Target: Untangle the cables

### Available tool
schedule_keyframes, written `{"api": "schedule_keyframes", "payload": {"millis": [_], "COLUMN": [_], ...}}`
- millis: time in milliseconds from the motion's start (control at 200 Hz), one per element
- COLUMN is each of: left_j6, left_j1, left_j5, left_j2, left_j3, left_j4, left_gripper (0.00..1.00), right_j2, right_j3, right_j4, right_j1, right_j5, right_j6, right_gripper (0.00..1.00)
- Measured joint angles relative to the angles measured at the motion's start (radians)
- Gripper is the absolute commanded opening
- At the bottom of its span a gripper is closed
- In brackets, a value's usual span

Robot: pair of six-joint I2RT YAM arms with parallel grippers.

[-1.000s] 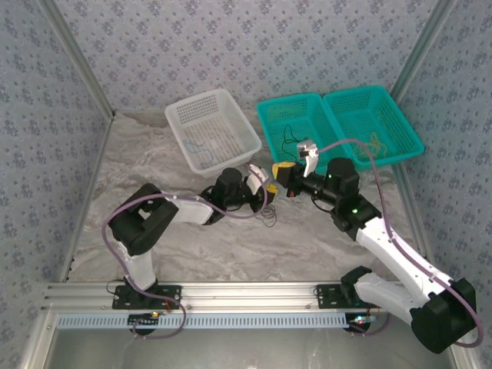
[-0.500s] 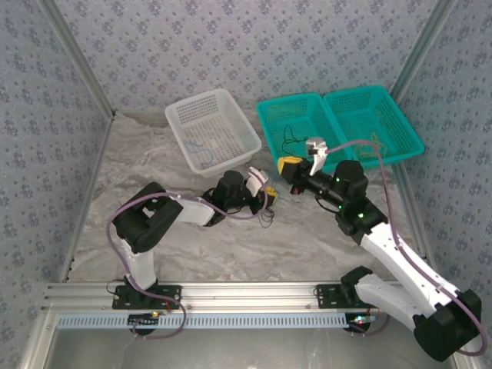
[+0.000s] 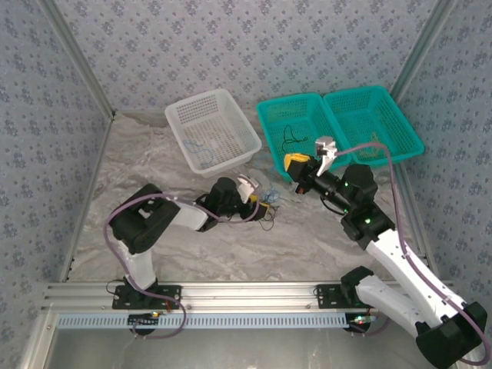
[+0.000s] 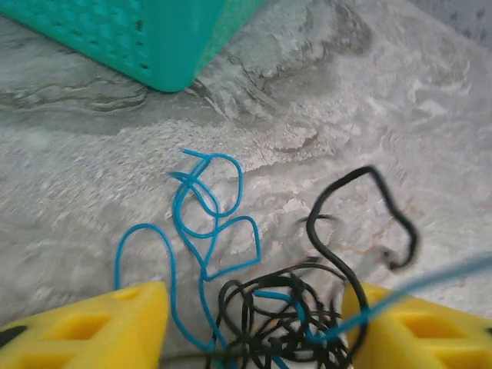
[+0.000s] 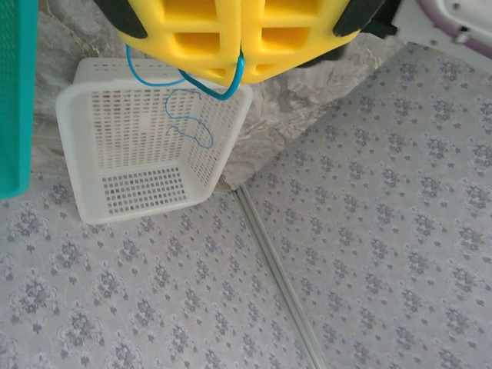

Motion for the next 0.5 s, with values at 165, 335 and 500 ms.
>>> {"api": "schedule_keyframes", "payload": {"millis": [165, 335, 500], "left_j6": [0.018, 0.056, 0.109], "left_j1": [0.004, 0.020, 0.037], "left_j5": [0.062, 0.067, 0.052], "left_j2": [-0.175, -0.251, -0.246], "left_j3": [-0.023, -0.023, 0.006], "left_j4": [-0.003, 0.021, -0.011], "left_gripper": [0.81, 0.99, 0.99], "right_j2": [0.072, 0.116, 0.133], "right_j3": [0.027, 0.046, 0.058], "right_j4": [-0.046, -0.069, -0.082], "right_j1": [0.000, 0.001, 0.003], "right_j5": [-0.023, -0.049, -0.082], "right_j6": [-0.002, -0.002, -0.002], "right_gripper": [0.00, 0.00, 0.00]}}
